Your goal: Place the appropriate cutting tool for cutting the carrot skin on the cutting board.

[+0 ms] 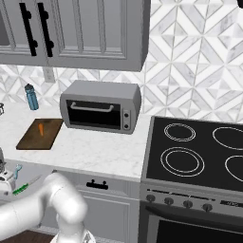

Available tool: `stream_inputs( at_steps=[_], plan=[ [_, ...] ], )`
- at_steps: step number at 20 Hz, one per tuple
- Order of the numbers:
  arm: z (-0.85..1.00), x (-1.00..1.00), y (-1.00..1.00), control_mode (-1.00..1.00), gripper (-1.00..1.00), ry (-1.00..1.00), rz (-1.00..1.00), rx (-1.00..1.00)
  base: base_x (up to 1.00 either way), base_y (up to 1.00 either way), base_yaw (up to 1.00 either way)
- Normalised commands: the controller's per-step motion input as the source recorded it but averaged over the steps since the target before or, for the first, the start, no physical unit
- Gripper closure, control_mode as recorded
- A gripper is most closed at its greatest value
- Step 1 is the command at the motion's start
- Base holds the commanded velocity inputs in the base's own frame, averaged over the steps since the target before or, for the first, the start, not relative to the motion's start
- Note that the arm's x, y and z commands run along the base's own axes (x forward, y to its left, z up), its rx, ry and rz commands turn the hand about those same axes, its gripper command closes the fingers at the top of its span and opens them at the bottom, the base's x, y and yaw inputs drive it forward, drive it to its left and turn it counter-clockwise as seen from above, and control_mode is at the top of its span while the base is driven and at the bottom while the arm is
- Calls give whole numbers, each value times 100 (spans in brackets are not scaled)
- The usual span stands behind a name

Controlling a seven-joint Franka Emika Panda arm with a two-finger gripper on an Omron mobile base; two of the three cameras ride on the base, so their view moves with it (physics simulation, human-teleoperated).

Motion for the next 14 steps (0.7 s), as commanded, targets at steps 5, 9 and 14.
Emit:
stream_inputs(
  at_steps=[5, 9, 14],
  plan=[
    [-15, -12, 3, -100, -100, 5, 0, 0, 0, 0, 0],
    [-8, -35, 0, -100, -100, 5, 0, 0, 0, 0, 0],
    [-4, -60, 6, -100, -100, 7, 0, 0, 0, 0, 0]
  ],
)
